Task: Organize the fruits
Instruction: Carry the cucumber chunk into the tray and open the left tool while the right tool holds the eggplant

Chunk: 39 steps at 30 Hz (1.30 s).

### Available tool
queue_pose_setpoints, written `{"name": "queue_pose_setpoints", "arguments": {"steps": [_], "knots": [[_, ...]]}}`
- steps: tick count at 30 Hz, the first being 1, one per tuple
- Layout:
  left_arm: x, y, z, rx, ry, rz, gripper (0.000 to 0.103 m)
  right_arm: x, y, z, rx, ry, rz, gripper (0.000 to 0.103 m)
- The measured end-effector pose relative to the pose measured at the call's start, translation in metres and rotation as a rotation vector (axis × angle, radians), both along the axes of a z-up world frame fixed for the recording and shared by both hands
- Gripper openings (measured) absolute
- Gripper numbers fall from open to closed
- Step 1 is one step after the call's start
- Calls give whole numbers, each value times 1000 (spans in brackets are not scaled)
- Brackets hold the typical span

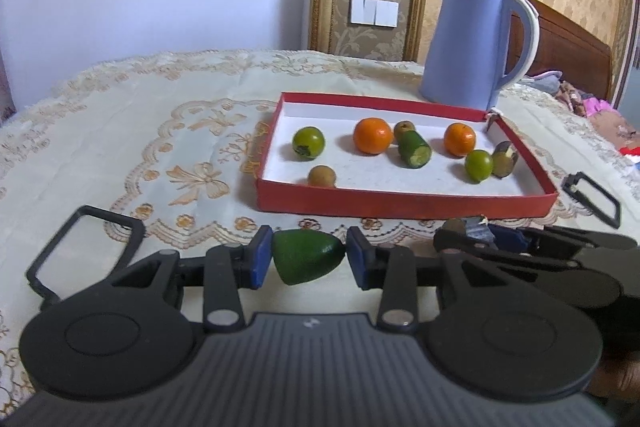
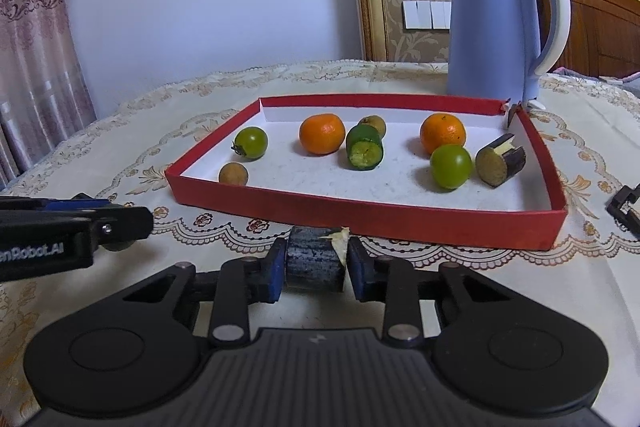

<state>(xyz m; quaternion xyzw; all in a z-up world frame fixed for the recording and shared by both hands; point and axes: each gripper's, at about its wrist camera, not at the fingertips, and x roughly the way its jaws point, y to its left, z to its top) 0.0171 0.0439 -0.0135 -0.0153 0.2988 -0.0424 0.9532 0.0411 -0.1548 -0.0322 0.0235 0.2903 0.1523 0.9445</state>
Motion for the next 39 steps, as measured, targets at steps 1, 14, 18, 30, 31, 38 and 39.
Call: {"name": "queue_pose_setpoints", "arguments": {"steps": [1, 14, 18, 30, 31, 38, 39], "knots": [[1, -1, 1, -6, 3, -6, 36, -2, -2, 1, 0, -3, 2, 31], [20, -28, 21, 20, -75, -89, 36, -17, -25, 9, 28, -36, -10, 31], [37, -39, 24, 46, -85, -107, 36, -19, -29, 10, 37, -38, -11, 31], [87, -66, 15, 116, -55, -114, 36, -21, -38, 10, 61, -37, -16, 31], [91, -68, 14, 124, -55, -110, 36, -21, -39, 11, 62, -38, -16, 31], [116, -77, 4, 142, -19, -96, 36, -24, -42, 13, 63, -45, -22, 31], [120, -78, 1, 142, -10, -93, 36, -24, -42, 13, 63, -45, -23, 31]]}}
